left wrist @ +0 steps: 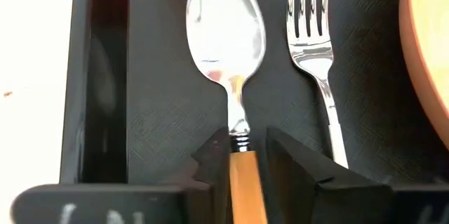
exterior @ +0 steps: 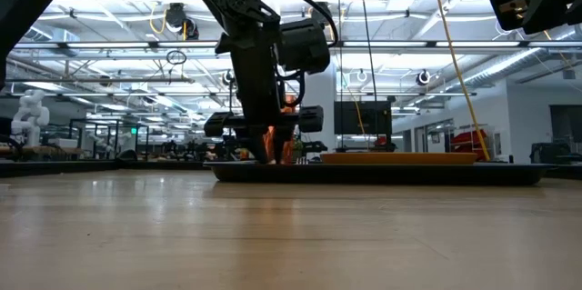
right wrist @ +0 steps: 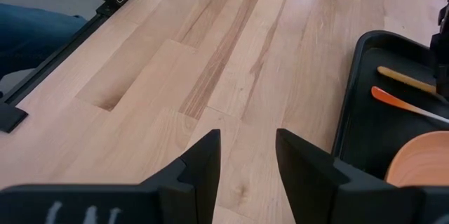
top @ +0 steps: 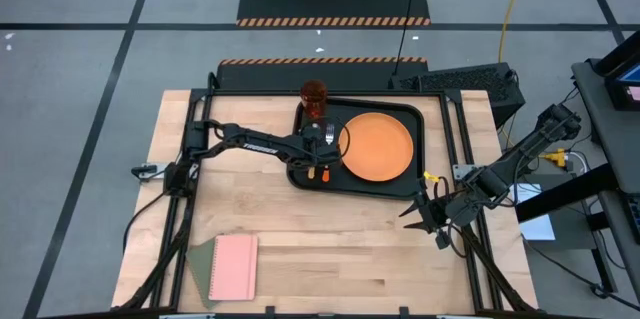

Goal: Pick and place plate/cup/fork/spoon on tray
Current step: Put the yellow spoon on the black serving tray to the left of the orange fork, then adjust the black serving tray

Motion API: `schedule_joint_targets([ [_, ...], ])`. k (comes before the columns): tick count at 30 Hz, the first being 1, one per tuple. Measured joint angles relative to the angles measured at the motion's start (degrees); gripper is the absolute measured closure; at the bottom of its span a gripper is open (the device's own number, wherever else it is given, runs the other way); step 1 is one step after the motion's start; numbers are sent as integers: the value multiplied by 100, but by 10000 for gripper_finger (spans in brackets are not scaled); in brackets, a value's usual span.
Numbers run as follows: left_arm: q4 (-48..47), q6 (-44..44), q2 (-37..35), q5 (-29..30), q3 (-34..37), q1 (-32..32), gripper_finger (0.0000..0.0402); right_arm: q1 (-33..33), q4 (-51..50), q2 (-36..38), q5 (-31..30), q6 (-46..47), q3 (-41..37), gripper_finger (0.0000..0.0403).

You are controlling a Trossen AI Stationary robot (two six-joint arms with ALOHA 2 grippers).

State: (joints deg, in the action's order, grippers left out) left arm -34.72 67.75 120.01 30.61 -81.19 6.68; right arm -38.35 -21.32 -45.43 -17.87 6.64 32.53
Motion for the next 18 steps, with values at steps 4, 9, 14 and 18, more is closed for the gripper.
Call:
schedule_joint_targets([
  [4,-4,0,0,88,0,0,270,0,0,0,0,-1,0,273],
  [9,-68,-16,-81,88,8,11,238,-1,-3,0,2,12,0,273],
  [14,-284,-245,-507,138,-63,-22,232,0,-92,2,-9,12,0,273],
  [18,-231,-989,-987,588,-59,-192,231,7,-127,10,-433,15,0,273],
])
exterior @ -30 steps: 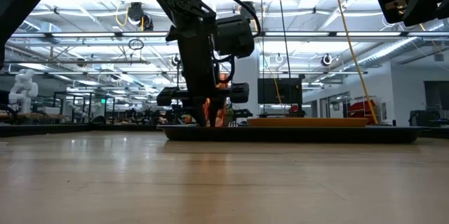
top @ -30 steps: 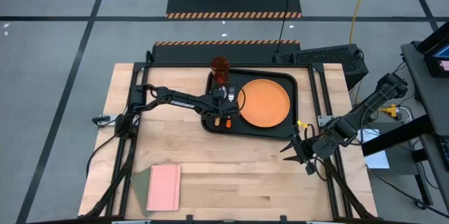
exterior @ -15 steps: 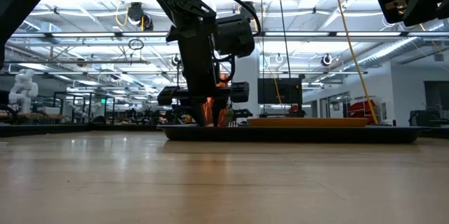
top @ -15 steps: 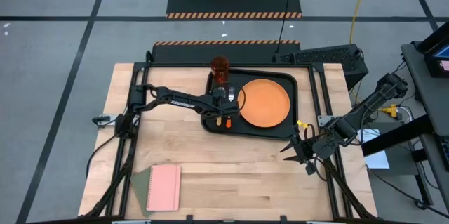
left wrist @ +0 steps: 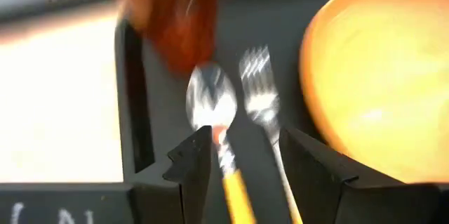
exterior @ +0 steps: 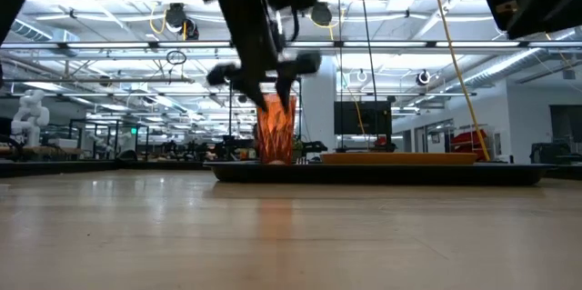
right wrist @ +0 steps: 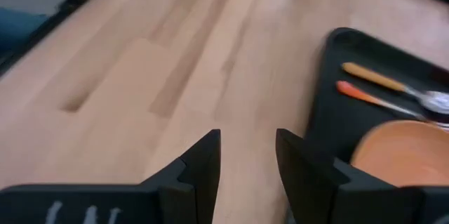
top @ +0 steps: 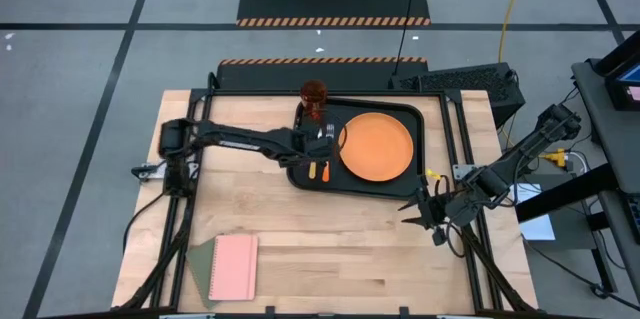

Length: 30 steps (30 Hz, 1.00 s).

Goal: Pick and place plate/cup/fork/spoon on tray
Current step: Adjust the black serving tray

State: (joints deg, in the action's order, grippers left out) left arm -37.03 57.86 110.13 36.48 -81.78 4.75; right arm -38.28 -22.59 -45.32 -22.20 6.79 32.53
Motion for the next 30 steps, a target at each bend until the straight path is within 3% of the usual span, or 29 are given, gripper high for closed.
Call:
schedule_joint_targets([
  [6,143,-1848,-787,579,-7,-366,231,2,34,235,-180,40,2,292],
  [13,411,-3334,-1527,839,-7,-766,271,-4,-61,761,-178,249,2,389],
  [20,500,-3662,-1562,550,61,-1267,346,-7,-48,1038,-501,234,2,389],
  [26,1492,-4018,-1647,582,834,-1897,391,-7,-39,1056,-526,274,2,402],
  [30,2270,-4079,-1688,494,1440,-2154,395,-7,22,1005,-855,665,-31,402],
])
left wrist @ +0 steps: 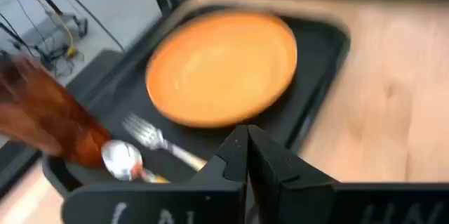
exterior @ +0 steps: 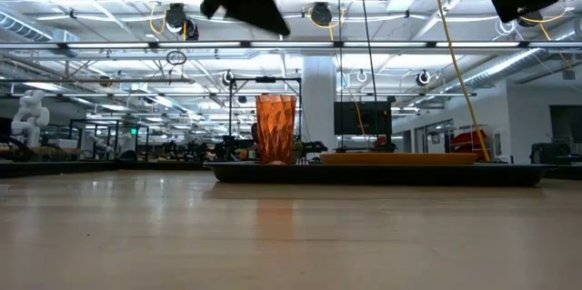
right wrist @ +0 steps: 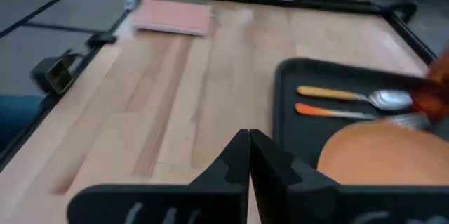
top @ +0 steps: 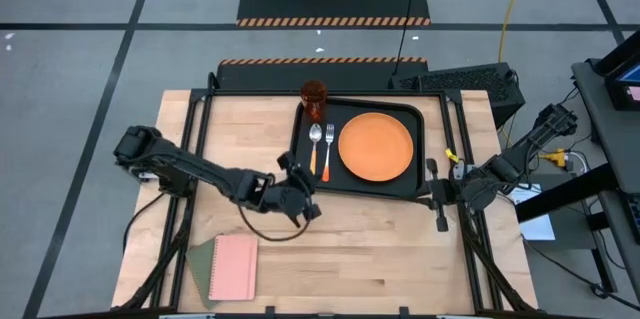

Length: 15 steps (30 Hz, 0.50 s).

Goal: Pick and place plate/cup/fork/spoon on tray
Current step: Adjust the black serving tray

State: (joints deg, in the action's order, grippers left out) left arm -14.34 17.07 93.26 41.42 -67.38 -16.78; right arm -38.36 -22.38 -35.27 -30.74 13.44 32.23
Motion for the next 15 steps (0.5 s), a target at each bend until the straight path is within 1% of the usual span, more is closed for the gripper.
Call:
schedule_joint_targets([
  [2,146,52,37,-95,231,-100,388,1,103,-57,-103,311,-116,402],
  [6,541,140,-2,-137,528,-349,377,1,397,-295,-73,1167,-488,402],
  [10,981,98,-61,122,928,-607,377,1,469,-674,-59,2011,-851,403],
  [12,1418,125,-118,174,1163,-648,376,3,463,-870,-50,2306,-970,403],
  [15,1812,128,-244,148,1656,-704,376,16,477,-1148,-51,2511,-1081,403],
])
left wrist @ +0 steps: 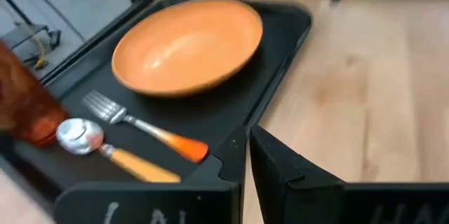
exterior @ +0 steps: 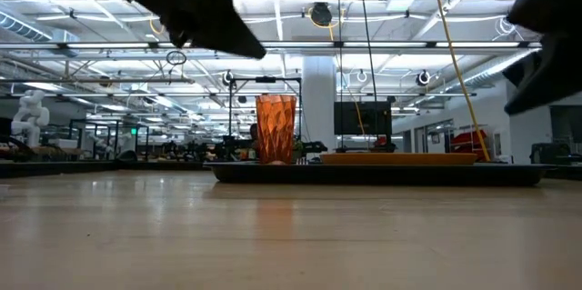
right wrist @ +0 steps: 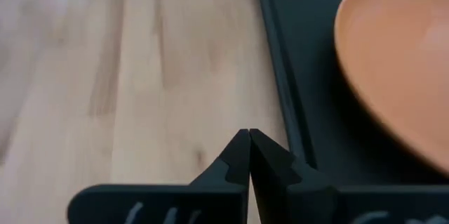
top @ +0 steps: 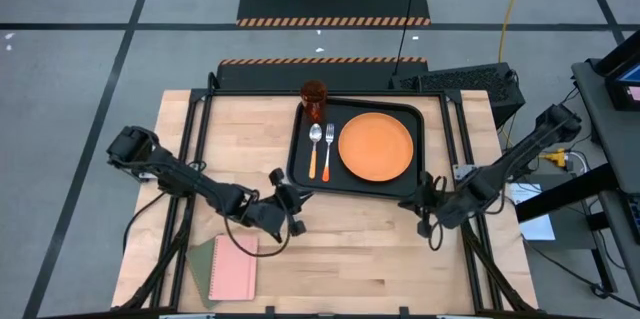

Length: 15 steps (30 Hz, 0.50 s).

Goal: Pick and place plate/cup/fork/spoon on tray
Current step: Adjust the black serving tray

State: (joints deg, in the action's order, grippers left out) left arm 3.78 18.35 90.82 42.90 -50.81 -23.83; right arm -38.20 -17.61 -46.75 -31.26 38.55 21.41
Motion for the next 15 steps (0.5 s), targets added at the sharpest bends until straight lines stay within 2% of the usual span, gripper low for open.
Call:
schedule_joint_targets([
  [2,579,-10,-31,-42,241,-3,376,7,3,-142,179,32,-64,403],
  [6,1101,-63,-185,-169,664,9,376,120,15,-378,568,183,-135,403],
  [15,1649,-300,-240,-243,1039,-47,376,503,-7,-802,890,385,-331,403],
])
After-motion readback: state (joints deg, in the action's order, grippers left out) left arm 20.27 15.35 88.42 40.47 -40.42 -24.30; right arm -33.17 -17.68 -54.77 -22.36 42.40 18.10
